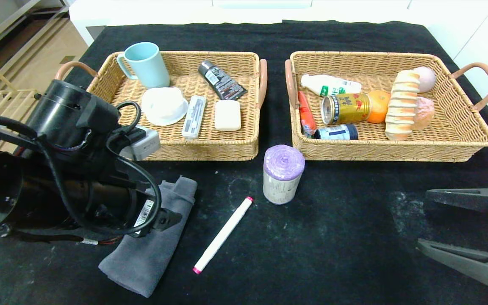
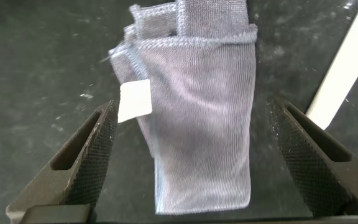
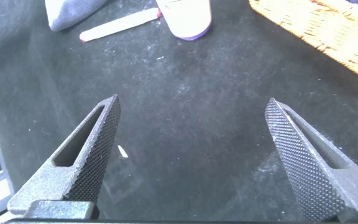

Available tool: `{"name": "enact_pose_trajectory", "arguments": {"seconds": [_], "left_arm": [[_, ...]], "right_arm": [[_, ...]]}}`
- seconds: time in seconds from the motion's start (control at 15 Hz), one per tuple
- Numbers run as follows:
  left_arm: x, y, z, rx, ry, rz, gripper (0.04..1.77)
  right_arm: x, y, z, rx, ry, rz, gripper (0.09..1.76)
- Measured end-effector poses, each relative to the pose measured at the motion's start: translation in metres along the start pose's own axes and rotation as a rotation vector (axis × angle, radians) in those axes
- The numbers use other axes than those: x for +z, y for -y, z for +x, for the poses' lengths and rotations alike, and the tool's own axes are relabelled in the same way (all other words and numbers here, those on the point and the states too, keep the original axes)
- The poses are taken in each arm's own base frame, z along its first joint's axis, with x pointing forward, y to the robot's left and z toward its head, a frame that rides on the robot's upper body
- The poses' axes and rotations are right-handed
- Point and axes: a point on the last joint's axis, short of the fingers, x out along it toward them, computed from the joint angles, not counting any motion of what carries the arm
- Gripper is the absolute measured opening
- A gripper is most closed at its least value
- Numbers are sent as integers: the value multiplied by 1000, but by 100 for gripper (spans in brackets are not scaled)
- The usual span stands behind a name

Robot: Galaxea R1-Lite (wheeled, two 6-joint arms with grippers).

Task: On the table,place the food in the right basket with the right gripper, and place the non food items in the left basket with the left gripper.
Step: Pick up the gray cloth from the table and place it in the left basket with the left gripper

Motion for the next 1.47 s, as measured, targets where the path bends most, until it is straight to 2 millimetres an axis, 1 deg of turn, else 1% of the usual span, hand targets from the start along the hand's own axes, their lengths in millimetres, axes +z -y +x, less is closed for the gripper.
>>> {"name": "enact_pose_trajectory", "arguments": {"seconds": [0.2,0.53,0.87,1.33,1.47], "left_arm": [[-3,3,11,7,-61,6,172],[-6,6,21,8,-100,12,172],[-8,8,29,7,-126,-10,172],[-11,12,34,12,-148,7,172],[-12,13,36,10,-155,9,134]], "right_arm": [[0,0,0,-1,-1,1,170],[0,2,0,-8,-1,-1,170],[-1,3,1,-11,2,-2,170],[-2,5,4,-10,-6,2,171],[-3,6,5,-10,-10,7,171]]}}
